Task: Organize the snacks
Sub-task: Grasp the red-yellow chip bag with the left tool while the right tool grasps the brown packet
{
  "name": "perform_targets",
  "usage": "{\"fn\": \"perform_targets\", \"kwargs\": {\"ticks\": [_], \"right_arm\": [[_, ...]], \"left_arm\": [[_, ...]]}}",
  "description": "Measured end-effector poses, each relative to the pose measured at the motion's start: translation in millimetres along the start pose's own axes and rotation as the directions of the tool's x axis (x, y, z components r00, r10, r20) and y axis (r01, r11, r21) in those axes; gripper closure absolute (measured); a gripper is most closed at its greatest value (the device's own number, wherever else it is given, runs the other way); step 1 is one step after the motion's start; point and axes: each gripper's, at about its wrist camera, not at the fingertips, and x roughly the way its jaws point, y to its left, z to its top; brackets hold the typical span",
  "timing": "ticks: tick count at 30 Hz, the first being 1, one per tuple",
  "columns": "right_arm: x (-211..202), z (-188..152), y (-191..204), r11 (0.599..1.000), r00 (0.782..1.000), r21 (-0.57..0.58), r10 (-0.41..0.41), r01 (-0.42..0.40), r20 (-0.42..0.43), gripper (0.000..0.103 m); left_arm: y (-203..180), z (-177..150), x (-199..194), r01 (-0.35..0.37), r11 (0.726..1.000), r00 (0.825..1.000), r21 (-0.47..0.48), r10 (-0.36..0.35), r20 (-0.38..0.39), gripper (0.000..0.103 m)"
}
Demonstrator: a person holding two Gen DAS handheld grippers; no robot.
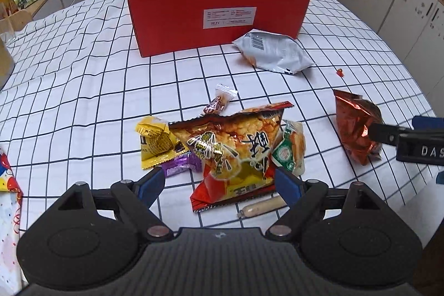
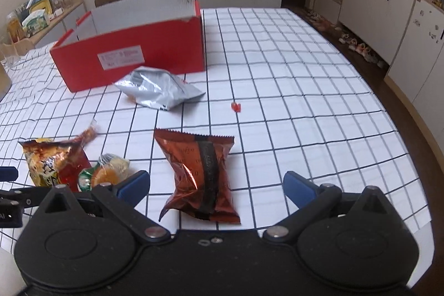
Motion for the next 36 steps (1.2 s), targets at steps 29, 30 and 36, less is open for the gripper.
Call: {"fn": "perform_targets", "kwargs": {"ticks": [29, 30, 36], "right_arm": [[40, 10, -3, 0.997, 0.993, 0.015, 0.077, -0.076, -0.095, 0.05], [39, 9, -2, 0.997, 0.993, 0.009, 0.077, -0.076, -0.093, 0.052], [34, 8, -1, 0.998, 0.995, 0.001, 0.06, -0.06, -0.077, 0.061]], "left_arm": [[8, 16, 20, 0.073, 0.994, 0.995, -0.08, -0.078, -0.067, 0.051], [9, 16, 19, 0.071, 0.995, 0.995, -0.077, -0.076, -0.065, 0.052], [11, 14, 13, 0.069, 0.995, 0.996, -0.075, -0.074, -0.057, 0.056]]}}
